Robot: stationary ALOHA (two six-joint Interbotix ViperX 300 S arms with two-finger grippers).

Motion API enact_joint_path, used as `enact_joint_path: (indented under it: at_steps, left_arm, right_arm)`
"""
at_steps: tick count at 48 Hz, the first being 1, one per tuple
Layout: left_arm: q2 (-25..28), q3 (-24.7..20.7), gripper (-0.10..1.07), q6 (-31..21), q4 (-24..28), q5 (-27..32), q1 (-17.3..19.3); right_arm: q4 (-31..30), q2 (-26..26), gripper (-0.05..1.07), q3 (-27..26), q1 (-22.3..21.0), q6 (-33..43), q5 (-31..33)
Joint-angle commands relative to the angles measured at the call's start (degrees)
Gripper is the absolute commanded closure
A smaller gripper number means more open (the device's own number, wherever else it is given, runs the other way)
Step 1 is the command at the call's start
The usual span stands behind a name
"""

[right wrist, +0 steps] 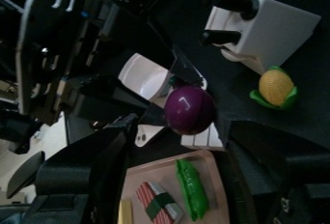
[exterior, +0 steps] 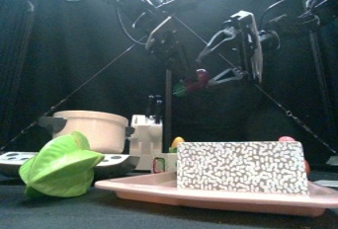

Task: Hand over eggplant

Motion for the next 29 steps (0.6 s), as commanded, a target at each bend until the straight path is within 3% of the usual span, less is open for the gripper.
enact_joint_path:
  at_steps: [1, 29]
  left_arm:
    - [0.53, -3.34, 0.2, 0.0, 0.35, -0.44, 0.18]
    - [1.23, -4.39, 0.2, 0.0, 1.05, -0.35, -0.18]
  right_arm:
    - [0.09, 0.09, 0.07, -2.11, 0.09, -0.09, -0.35]
    - [0.18, 0.97, 0.09, -2.02, -2.11, -0.09, -0.09]
